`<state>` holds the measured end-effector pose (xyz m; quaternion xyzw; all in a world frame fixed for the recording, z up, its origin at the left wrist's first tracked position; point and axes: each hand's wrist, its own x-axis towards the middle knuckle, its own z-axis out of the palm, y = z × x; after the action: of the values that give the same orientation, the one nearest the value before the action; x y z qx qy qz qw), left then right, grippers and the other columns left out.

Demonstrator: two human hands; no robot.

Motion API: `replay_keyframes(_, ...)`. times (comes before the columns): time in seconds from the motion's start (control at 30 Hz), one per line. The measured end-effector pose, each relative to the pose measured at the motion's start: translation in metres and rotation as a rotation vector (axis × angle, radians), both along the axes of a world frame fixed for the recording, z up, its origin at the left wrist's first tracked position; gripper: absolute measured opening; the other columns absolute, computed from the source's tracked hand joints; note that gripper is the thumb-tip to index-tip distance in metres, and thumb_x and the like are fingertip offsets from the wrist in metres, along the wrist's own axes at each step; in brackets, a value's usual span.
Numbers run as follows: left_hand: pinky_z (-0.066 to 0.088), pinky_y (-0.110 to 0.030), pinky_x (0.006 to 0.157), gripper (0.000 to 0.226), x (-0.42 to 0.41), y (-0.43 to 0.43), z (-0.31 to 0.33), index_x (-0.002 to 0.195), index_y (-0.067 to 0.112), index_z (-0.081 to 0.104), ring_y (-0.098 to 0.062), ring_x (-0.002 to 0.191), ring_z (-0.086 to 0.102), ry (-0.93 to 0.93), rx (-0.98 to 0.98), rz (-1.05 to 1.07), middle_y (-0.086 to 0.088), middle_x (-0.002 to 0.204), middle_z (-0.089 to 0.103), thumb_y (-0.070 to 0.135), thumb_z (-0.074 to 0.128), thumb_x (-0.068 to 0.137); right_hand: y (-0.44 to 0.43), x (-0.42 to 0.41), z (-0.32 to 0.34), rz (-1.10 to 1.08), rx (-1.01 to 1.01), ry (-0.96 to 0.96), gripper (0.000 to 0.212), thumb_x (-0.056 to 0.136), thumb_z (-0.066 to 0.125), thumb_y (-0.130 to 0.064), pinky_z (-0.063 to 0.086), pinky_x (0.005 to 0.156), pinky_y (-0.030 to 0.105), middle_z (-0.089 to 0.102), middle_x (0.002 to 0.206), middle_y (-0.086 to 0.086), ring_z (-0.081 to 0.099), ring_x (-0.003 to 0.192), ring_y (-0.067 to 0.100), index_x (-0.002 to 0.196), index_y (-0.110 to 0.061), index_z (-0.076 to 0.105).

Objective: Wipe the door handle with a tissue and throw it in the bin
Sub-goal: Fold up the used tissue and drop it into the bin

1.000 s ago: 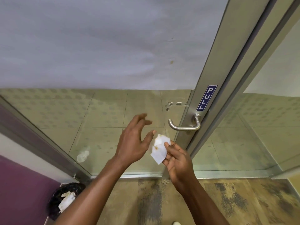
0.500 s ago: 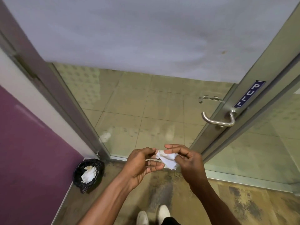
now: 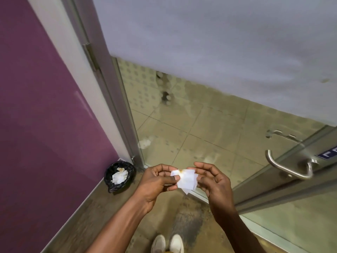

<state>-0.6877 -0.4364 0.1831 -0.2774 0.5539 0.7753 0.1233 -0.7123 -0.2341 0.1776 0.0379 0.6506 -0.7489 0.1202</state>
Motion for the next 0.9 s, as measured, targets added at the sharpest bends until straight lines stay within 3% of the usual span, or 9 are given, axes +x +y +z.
replay_keyframes(0.1,0.065,-0.024,0.063,0.019,0.002,0.001,-0.005,0.101,-0.001,0.078,-0.016,0.069,0.076,0.027,-0.086,0.074,-0.010,0.080,0.080,-0.015,0.082,0.089,-0.008,-0.009,-0.002,0.060,0.006,-0.041,0.020,0.093,0.072,-0.025,0.066,0.076,0.029,0.085,0.106,0.009,0.082,0.098,0.026,0.112,-0.025,0.078)
replay_keyframes(0.17,0.064,-0.023,0.064,0.017,0.003,0.001,-0.011,0.097,0.002,0.079,-0.016,0.069,0.073,0.015,-0.151,0.126,-0.006,0.075,0.079,-0.014,0.082,0.089,-0.016,-0.015,-0.005,0.087,0.072,-0.057,0.015,0.098,0.076,-0.030,0.065,0.076,0.028,0.085,0.102,0.006,0.082,0.094,0.022,0.112,-0.026,0.077)
replay_keyframes(0.3,0.067,-0.040,0.079,0.018,0.010,-0.002,-0.026,0.093,0.005,0.079,-0.023,0.075,0.075,-0.013,-0.194,0.265,-0.010,0.077,0.079,-0.011,0.084,0.088,-0.030,-0.023,-0.013,0.194,0.157,-0.084,0.029,0.091,0.084,-0.012,0.066,0.079,0.030,0.083,0.097,0.007,0.081,0.089,0.017,0.116,-0.023,0.075)
replay_keyframes(0.4,0.066,-0.049,0.091,0.019,0.018,-0.007,-0.037,0.090,0.006,0.079,-0.025,0.075,0.075,-0.046,-0.192,0.358,-0.009,0.075,0.079,-0.011,0.085,0.087,-0.041,-0.028,-0.021,0.275,0.199,-0.106,0.036,0.085,0.084,0.005,0.066,0.073,0.027,0.084,0.091,0.007,0.083,0.085,0.020,0.112,-0.018,0.077)
replay_keyframes(0.57,0.065,-0.040,0.078,0.018,0.030,-0.023,-0.049,0.088,0.006,0.079,-0.017,0.066,0.073,-0.088,-0.232,0.439,0.000,0.063,0.077,-0.009,0.088,0.085,-0.068,-0.036,-0.039,0.345,0.285,-0.070,0.016,0.082,0.083,0.005,0.064,0.062,0.029,0.084,0.078,0.010,0.083,0.073,0.027,0.087,-0.010,0.081)
replay_keyframes(0.7,0.067,-0.044,0.079,0.016,0.034,-0.039,-0.057,0.092,0.003,0.078,-0.027,0.071,0.078,-0.107,-0.314,0.544,-0.008,0.068,0.080,-0.005,0.090,0.085,-0.094,-0.044,-0.051,0.402,0.269,-0.014,0.014,0.084,0.083,0.001,0.065,0.064,0.032,0.084,0.078,0.007,0.083,0.073,0.025,0.087,-0.012,0.081)
replay_keyframes(0.83,0.061,-0.030,0.065,0.017,0.040,-0.063,-0.064,0.091,0.004,0.080,-0.016,0.063,0.073,-0.170,-0.347,0.589,-0.007,0.068,0.080,0.002,0.095,0.083,-0.128,-0.048,-0.062,0.442,0.324,0.055,0.016,0.081,0.082,-0.001,0.057,0.061,0.033,0.078,0.064,-0.001,0.071,0.060,0.017,0.083,-0.017,0.082)
replay_keyframes(0.9,0.061,-0.028,0.061,0.017,0.044,-0.082,-0.068,0.094,0.001,0.080,-0.017,0.062,0.073,-0.210,-0.303,0.627,-0.012,0.072,0.082,0.000,0.094,0.084,-0.149,-0.047,-0.066,0.463,0.325,0.063,0.020,0.078,0.080,0.004,0.054,0.061,0.034,0.078,0.066,0.005,0.068,0.060,0.018,0.078,-0.016,0.082)
